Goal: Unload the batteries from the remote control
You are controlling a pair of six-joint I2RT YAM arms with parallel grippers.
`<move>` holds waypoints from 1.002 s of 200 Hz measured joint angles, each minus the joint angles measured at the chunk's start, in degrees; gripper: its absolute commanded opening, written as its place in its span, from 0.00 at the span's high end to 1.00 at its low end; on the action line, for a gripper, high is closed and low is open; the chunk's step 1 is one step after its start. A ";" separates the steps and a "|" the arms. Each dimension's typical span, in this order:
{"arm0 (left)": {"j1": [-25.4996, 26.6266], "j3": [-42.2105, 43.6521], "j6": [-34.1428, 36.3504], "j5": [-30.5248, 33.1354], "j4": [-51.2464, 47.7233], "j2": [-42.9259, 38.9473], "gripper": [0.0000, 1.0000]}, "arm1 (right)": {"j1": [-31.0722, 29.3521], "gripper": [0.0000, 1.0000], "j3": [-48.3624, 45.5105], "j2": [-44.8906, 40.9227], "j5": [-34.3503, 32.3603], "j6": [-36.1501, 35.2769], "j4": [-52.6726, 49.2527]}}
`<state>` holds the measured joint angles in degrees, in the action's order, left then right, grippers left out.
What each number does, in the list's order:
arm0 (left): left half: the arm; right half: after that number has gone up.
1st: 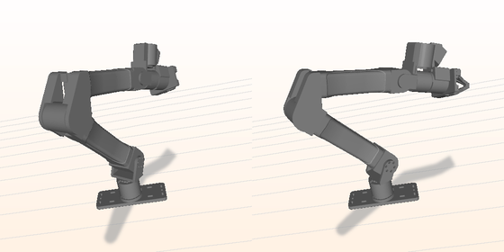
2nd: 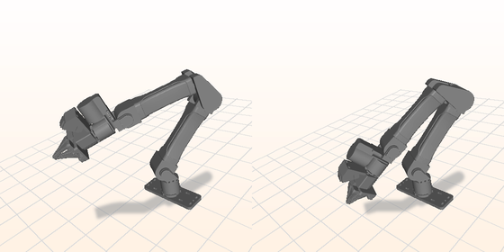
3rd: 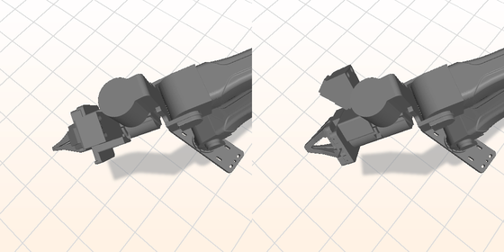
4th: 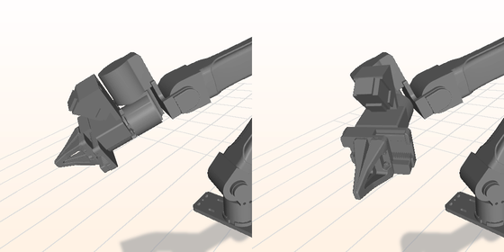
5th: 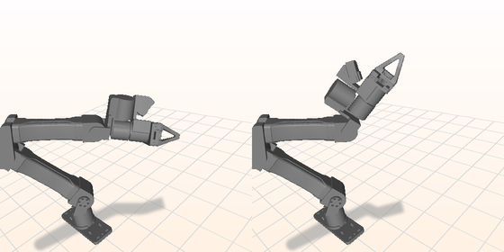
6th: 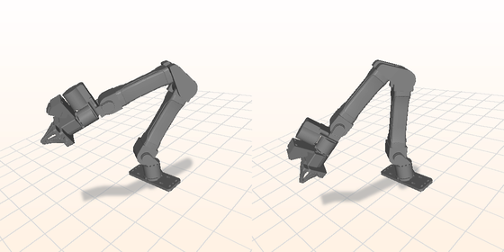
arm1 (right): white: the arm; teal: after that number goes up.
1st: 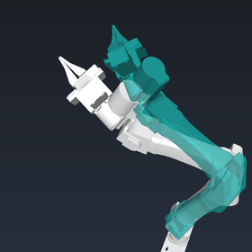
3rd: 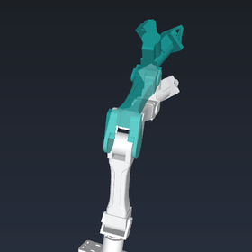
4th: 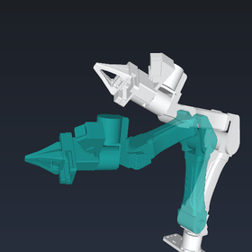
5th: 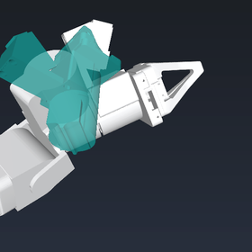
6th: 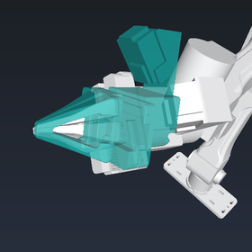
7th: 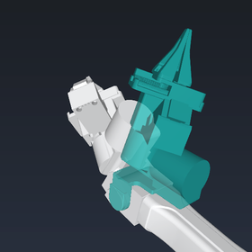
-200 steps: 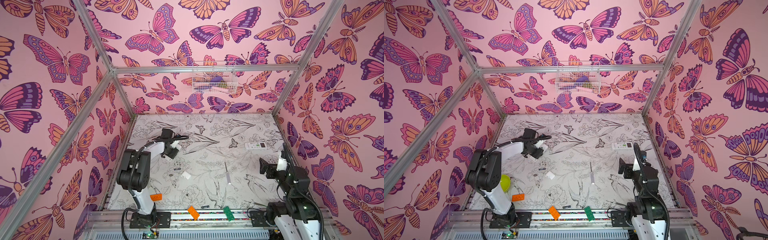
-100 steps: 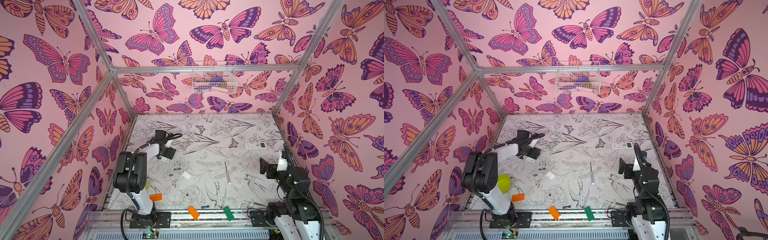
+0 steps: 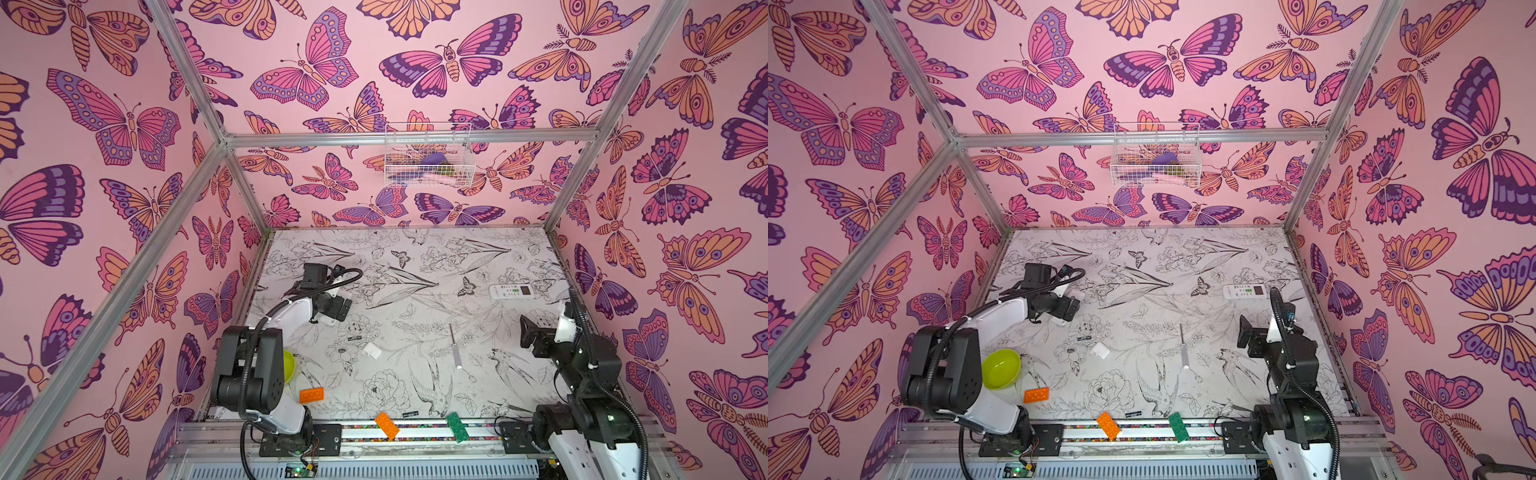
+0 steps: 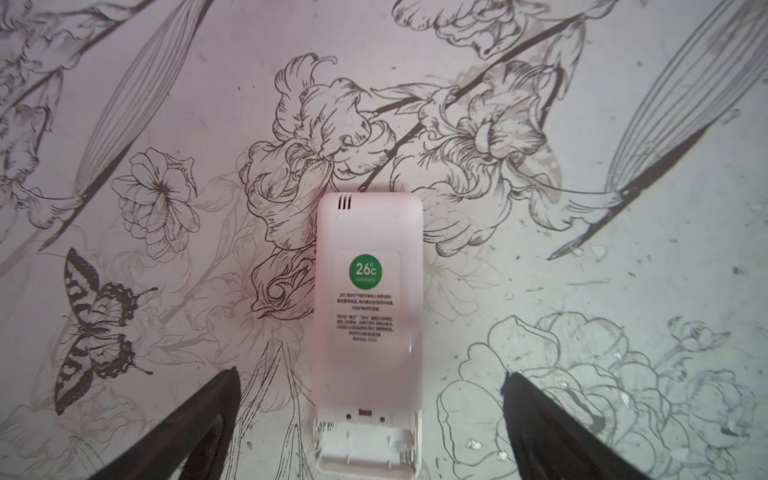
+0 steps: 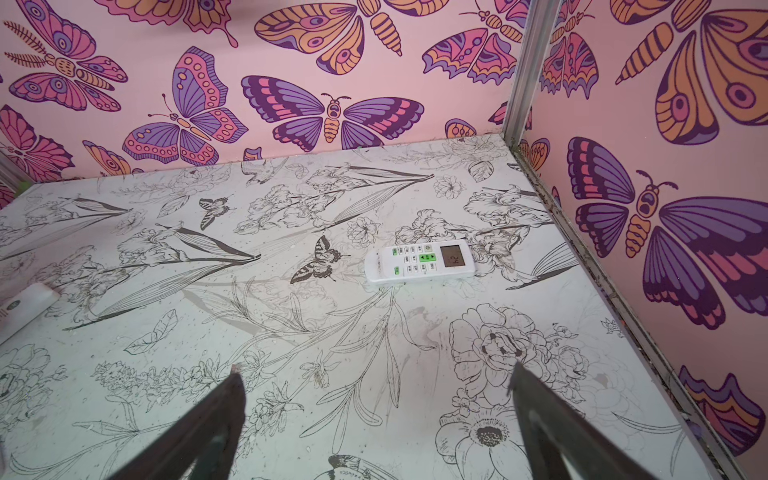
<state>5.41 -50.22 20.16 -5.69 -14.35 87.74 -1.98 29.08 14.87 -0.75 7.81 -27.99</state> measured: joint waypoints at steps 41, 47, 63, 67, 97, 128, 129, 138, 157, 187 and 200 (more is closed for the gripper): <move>-5.75 5.88 -0.72 -8.72 0.22 -8.81 0.00 | 0.00 0.01 0.00 0.46 -3.02 3.78 -0.07; -7.43 6.67 -1.62 -10.49 0.46 -9.99 0.00 | 0.00 0.01 0.00 0.79 -3.72 4.68 -0.09; -11.08 8.09 -3.87 -14.47 1.07 -12.68 0.00 | 0.00 0.01 0.00 2.21 -4.81 6.64 -0.15; -11.61 8.35 -4.33 -15.41 1.09 -13.49 0.00 | 0.00 0.01 0.00 2.73 -5.01 7.13 -0.22; -12.70 9.22 -7.10 -20.59 1.79 -17.81 0.00 | 0.00 0.01 0.35 6.21 -6.75 9.75 -1.81; -12.92 9.22 -9.18 -23.06 2.62 -19.58 0.00 | 0.00 0.01 2.73 11.04 -7.43 12.61 -3.30; -12.92 9.22 -9.16 -23.10 2.67 -19.65 0.00 | 0.00 0.01 2.91 11.30 -7.45 12.83 -3.34; -12.92 9.22 -9.66 -23.61 2.75 -20.13 0.00 | 0.00 0.01 3.89 13.27 -7.45 13.57 -3.45; -12.90 9.22 -10.56 -24.59 2.78 -21.64 0.00 | 0.00 0.01 5.90 18.80 -7.32 15.34 -3.48; -12.28 9.22 -10.62 -24.98 2.75 -24.13 0.00 | 0.00 0.01 7.87 27.98 -7.34 18.84 -2.47; -11.87 9.22 -10.62 -24.98 2.69 -24.65 0.00 | 0.00 0.01 8.15 31.80 -7.34 20.63 -1.31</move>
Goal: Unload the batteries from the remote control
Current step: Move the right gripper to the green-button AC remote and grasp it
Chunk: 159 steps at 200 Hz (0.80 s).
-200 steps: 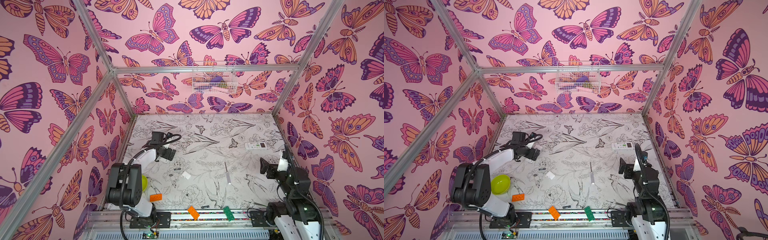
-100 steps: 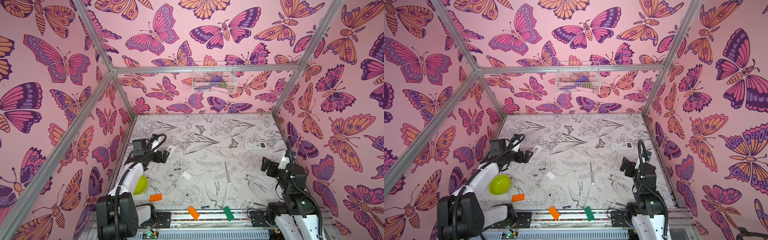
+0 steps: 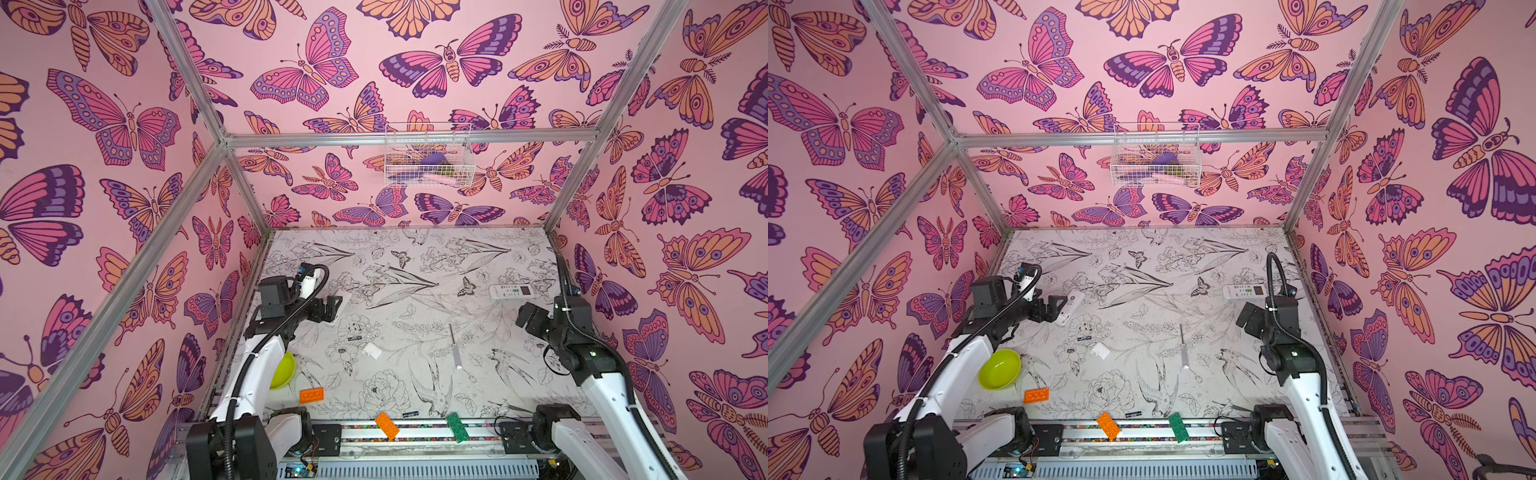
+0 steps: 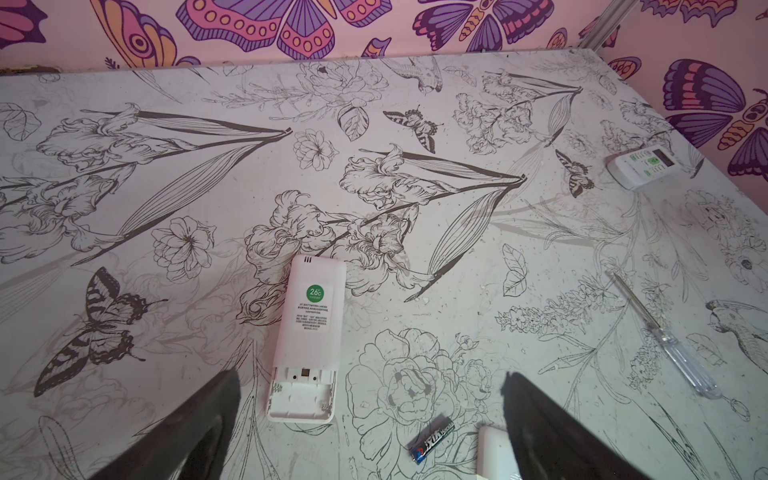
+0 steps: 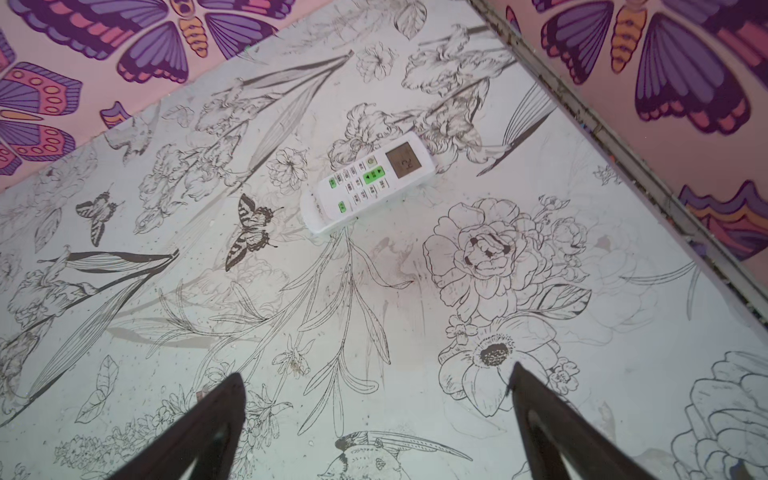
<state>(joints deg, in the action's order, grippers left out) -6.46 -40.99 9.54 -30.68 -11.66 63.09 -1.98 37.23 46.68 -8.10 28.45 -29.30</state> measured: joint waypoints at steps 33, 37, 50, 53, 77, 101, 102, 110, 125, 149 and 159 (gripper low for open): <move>0.63 -0.02 0.28 0.00 -0.28 -0.46 0.00 | 0.00 0.01 0.24 9.86 0.04 4.52 5.18; 0.70 -0.02 0.28 0.00 -0.33 -0.46 0.00 | 0.00 0.01 0.26 10.95 0.04 5.01 5.84; 0.87 -0.13 0.24 0.00 -0.44 -0.46 0.00 | 0.00 0.01 0.37 14.60 0.04 6.73 8.00; 0.90 -0.17 0.26 -0.02 -0.44 -0.46 0.00 | 0.00 0.01 0.44 15.69 0.04 7.19 8.61; 1.46 -0.26 0.68 -0.02 -0.44 -0.57 0.00 | 0.00 0.01 1.97 22.36 0.00 9.40 11.13; 2.03 -0.26 0.74 -0.02 -0.46 -0.94 0.00 | 0.00 0.01 5.22 27.93 -0.02 10.88 12.44; 2.05 -0.26 0.76 -0.02 -0.46 -0.96 0.00 | 0.00 0.01 5.40 28.17 -0.02 10.95 12.52; 2.29 -0.26 0.96 0.00 -0.50 -1.16 0.00 | 0.00 0.01 6.29 29.62 -0.04 11.21 13.27; 2.97 -0.26 1.79 0.00 -0.52 -1.46 0.00 | 0.00 0.01 7.37 31.95 -0.11 11.74 14.64; 4.00 -0.31 1.92 -0.11 -0.66 -1.79 0.00 | 0.02 0.01 8.50 36.15 -0.17 12.26 16.46; 4.39 -0.33 1.95 -0.28 -0.76 -2.08 0.00 | 0.02 0.01 8.96 37.90 -0.17 12.28 17.11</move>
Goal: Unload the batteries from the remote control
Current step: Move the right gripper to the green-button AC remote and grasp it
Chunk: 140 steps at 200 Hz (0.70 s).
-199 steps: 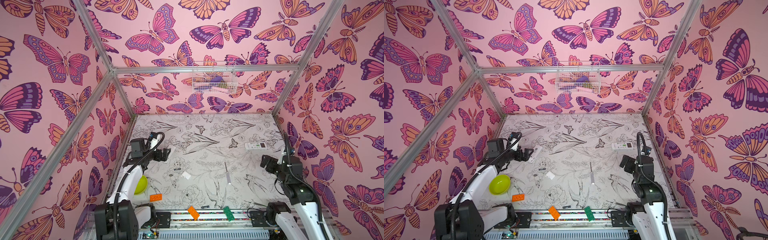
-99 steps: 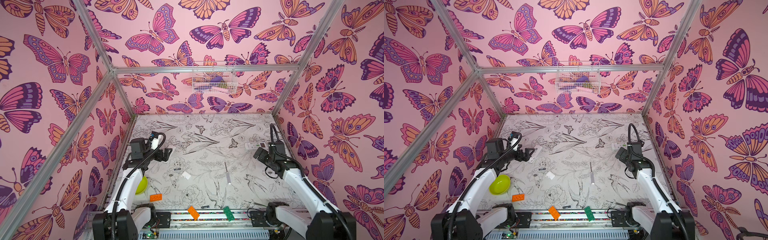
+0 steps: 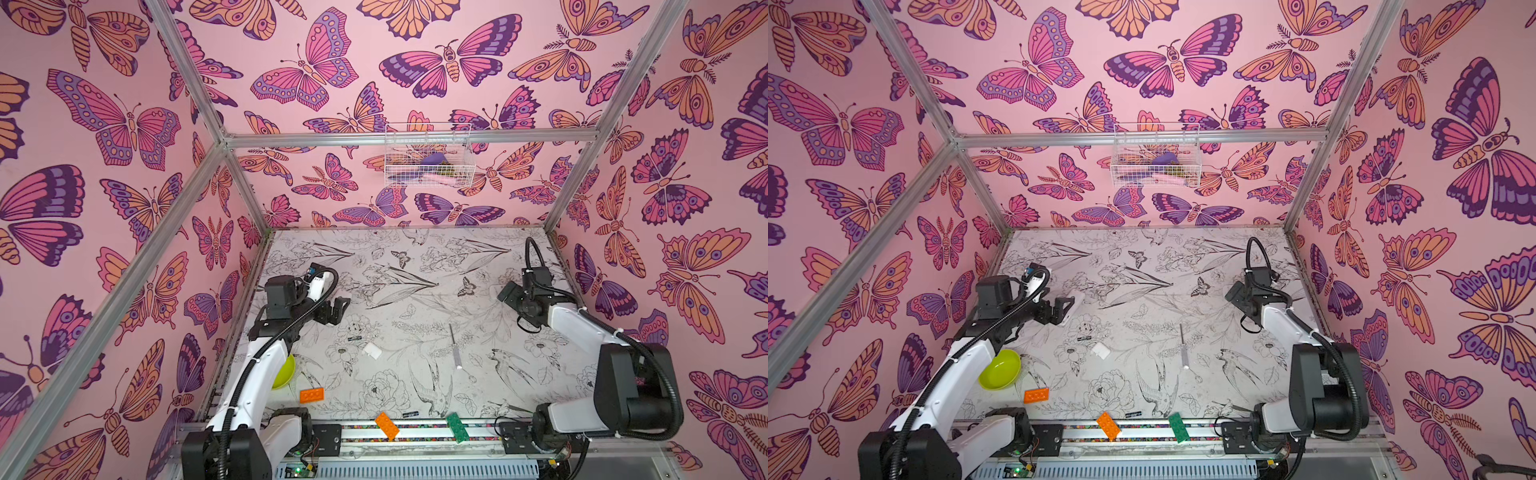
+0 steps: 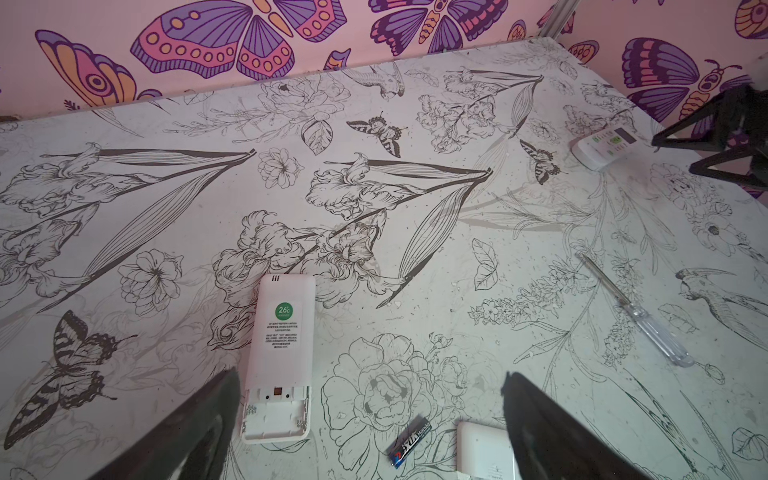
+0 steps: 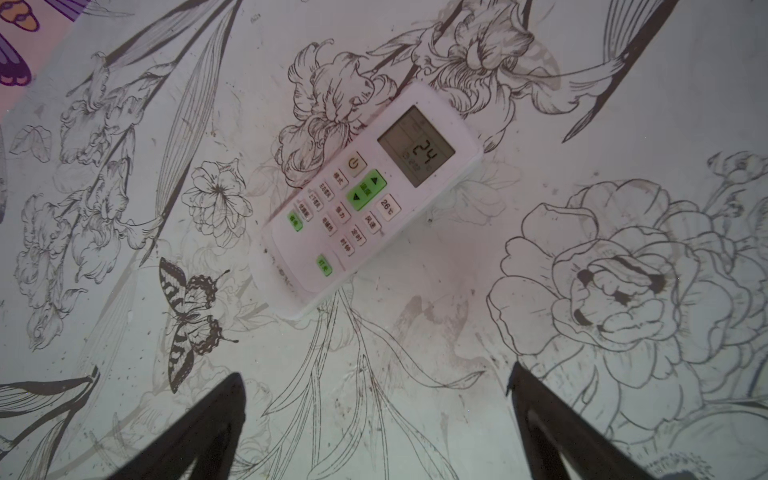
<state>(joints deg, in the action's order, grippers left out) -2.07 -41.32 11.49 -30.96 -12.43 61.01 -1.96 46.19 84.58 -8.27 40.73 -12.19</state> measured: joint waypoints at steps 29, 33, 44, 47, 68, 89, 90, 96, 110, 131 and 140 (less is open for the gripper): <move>0.92 0.00 0.15 -0.50 -0.09 -1.05 0.00 | 0.11 0.01 2.60 5.70 0.50 0.22 1.09; 0.96 0.00 0.22 -0.57 -0.09 -1.18 0.00 | 0.15 0.01 2.97 6.27 0.55 0.26 1.22; 1.03 -0.02 0.46 -0.57 -0.24 -1.53 0.00 | 0.28 0.01 3.93 8.04 0.72 0.37 1.90; 1.03 -0.02 0.50 -0.57 -0.31 -1.60 0.00 | 0.33 0.01 4.17 8.48 0.72 0.39 2.12; 1.38 -0.07 1.33 -0.50 -0.94 -2.10 0.00 | 0.74 0.01 5.49 10.93 0.79 0.39 2.99; 1.62 -0.44 1.51 -0.59 -1.70 -2.45 0.00 | 1.31 0.01 7.50 13.77 0.74 0.33 3.43; 1.62 -0.46 1.51 -0.59 -1.70 -2.47 0.00 | 1.36 0.01 7.65 13.99 0.74 0.31 3.45; 1.68 -0.52 1.53 -0.63 -1.77 -2.67 0.00 | 1.51 0.01 8.37 14.93 0.66 0.15 3.56; 1.75 -0.52 1.53 -0.85 -2.03 -3.13 0.00 | 1.79 0.01 10.01 16.92 0.48 -0.09 3.85; 1.77 -0.57 1.51 -1.18 -2.64 -3.50 0.00 | 1.88 0.01 12.74 19.47 0.66 -0.55 4.31; 1.77 -0.61 1.51 -1.20 -2.64 -3.54 0.00 | 1.88 0.01 13.88 20.44 0.94 -1.22 4.44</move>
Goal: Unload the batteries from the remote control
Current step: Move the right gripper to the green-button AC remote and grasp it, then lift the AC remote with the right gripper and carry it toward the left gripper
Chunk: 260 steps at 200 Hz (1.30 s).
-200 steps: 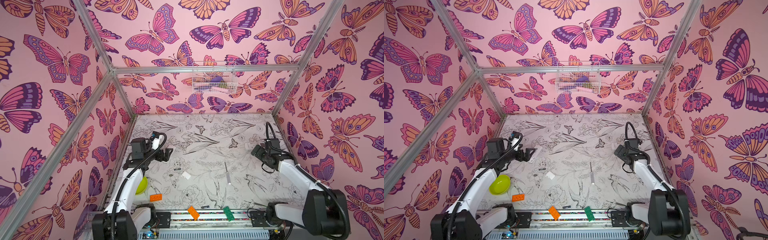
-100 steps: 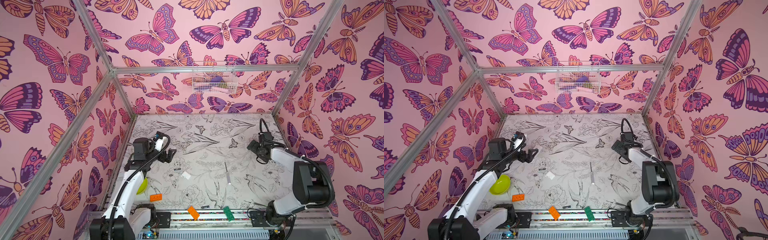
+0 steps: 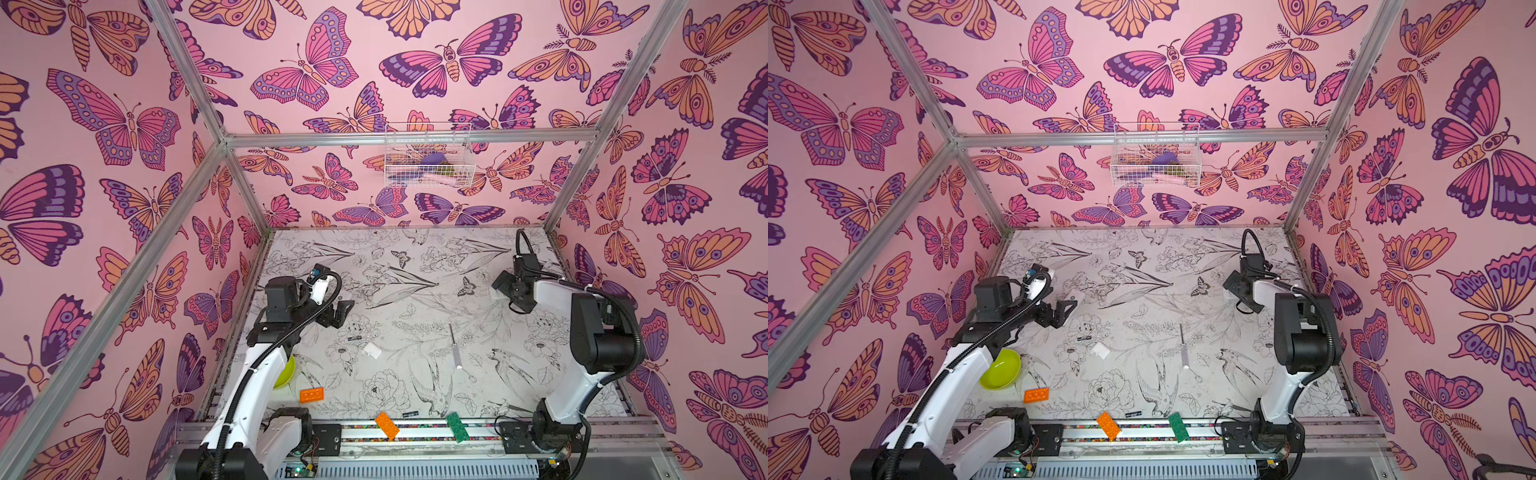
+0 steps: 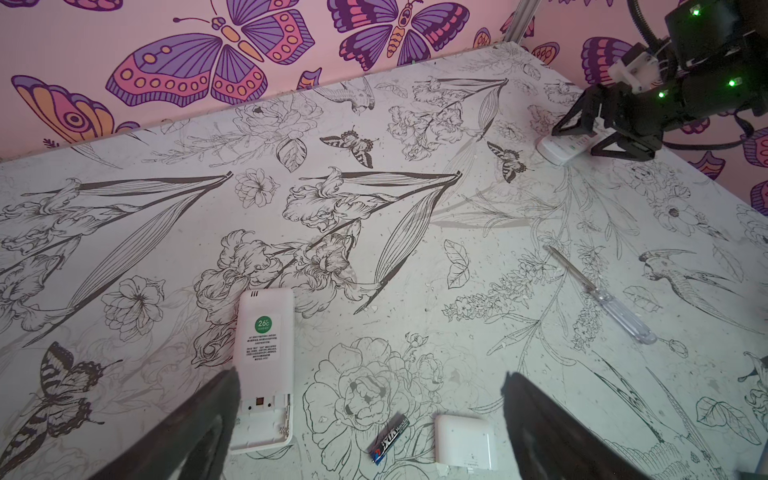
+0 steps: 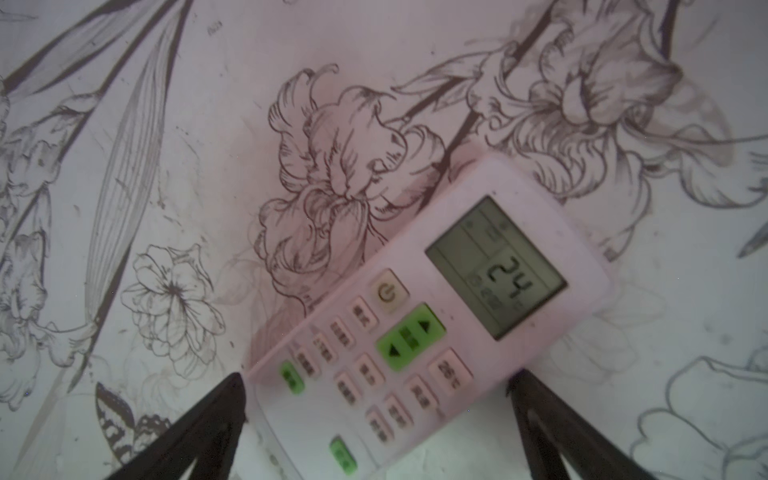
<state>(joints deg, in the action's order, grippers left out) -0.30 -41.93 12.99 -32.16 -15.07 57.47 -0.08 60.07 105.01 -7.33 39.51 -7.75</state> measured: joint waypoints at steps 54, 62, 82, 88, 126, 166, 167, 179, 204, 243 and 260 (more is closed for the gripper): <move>-0.02 -0.26 0.02 0.22 0.00 -0.04 0.00 | 0.00 0.01 3.78 3.19 1.92 -3.41 0.92; -0.02 -0.26 0.04 0.26 -0.02 -0.04 0.00 | 0.00 0.01 4.52 3.74 2.51 -3.93 0.61; -0.07 -0.26 0.02 0.44 -0.02 -0.04 0.00 | -0.09 0.00 7.63 5.75 3.85 -5.60 -0.55; -0.07 -0.26 0.02 0.44 -0.02 -0.04 0.00 | -0.22 0.00 8.72 6.45 4.15 -6.14 -1.01; -0.09 -0.26 0.00 0.81 0.00 -0.04 0.00 | -1.53 0.08 14.45 9.90 4.48 -8.46 -5.09; -0.17 -0.46 -0.04 1.57 -0.02 -0.04 0.00 | -4.50 0.12 17.62 11.50 2.97 -11.13 -9.55; -0.17 -0.46 -0.02 1.57 -0.02 -0.04 0.00 | -4.57 0.12 17.68 11.52 2.91 -11.15 -9.64; -0.17 -0.55 -0.20 1.73 -0.07 -0.04 0.00 | -5.60 0.14 18.12 11.76 2.38 -11.98 -10.60; -0.17 -1.11 -0.46 1.99 -0.11 -0.04 0.00 | -7.69 0.22 18.16 11.78 0.94 -13.68 -11.85; -0.17 -1.22 -0.63 2.16 -0.13 -0.04 0.00 | -9.49 0.31 18.14 11.78 -0.57 -14.97 -12.79; -0.17 -1.22 -0.52 2.23 -0.13 -0.04 0.00 | -9.57 0.33 17.90 11.78 -0.76 -15.34 -12.66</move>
<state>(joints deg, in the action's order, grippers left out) -0.47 -43.16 12.47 -29.93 -15.20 57.43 -9.65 77.97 116.79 -8.10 24.16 -20.40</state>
